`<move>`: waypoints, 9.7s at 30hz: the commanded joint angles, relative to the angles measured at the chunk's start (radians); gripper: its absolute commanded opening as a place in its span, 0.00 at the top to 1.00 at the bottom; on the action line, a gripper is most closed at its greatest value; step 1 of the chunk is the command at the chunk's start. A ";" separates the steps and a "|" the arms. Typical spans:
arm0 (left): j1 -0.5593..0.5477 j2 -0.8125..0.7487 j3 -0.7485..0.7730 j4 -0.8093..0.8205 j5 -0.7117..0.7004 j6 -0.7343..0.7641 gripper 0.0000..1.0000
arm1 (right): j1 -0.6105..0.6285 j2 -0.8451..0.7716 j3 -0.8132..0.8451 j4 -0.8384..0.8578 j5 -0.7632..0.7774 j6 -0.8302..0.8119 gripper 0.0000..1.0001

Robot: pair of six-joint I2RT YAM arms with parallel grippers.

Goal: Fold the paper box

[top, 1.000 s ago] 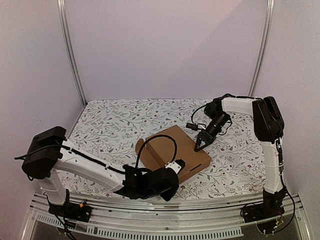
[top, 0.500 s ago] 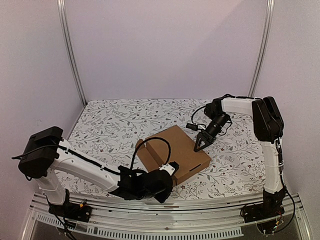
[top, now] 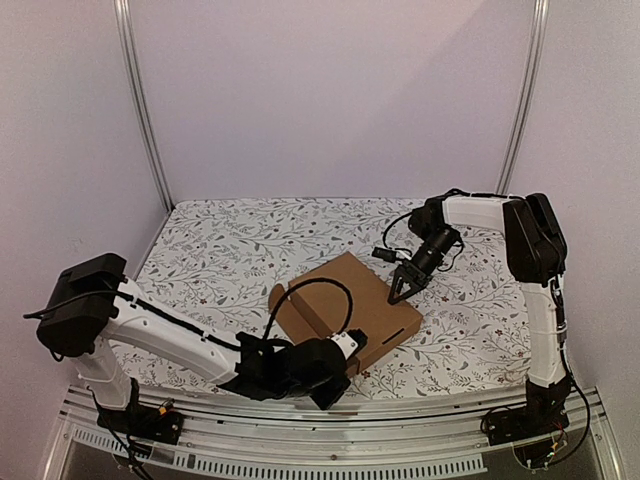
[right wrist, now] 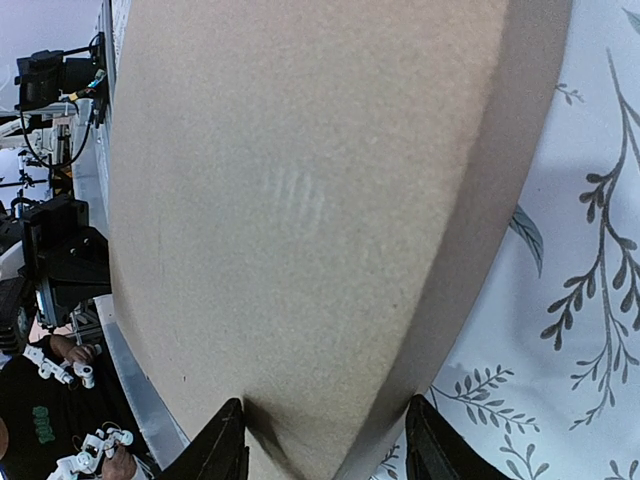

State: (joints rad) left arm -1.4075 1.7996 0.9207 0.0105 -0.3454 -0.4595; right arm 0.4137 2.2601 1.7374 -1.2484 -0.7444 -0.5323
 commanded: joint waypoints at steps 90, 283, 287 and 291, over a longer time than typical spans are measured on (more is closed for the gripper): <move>0.042 0.174 0.336 -0.082 -0.095 0.014 0.99 | 0.033 0.018 -0.065 -0.005 -0.053 0.009 0.48; 0.551 -0.135 -0.317 0.327 0.229 0.352 1.00 | 0.270 0.207 0.343 0.009 0.140 0.104 0.47; 0.566 -0.139 -0.261 0.235 0.267 0.352 1.00 | 0.271 0.204 0.344 0.013 0.139 0.107 0.47; 0.568 -0.129 -0.228 0.188 0.281 0.341 0.95 | 0.270 0.196 0.346 0.014 0.139 0.110 0.47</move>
State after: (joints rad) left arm -0.8364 1.6650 0.6502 0.2981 -0.1745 -0.1162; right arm 0.6598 2.3840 2.1124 -1.2354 -0.6811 -0.4232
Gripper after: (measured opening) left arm 0.030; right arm 0.527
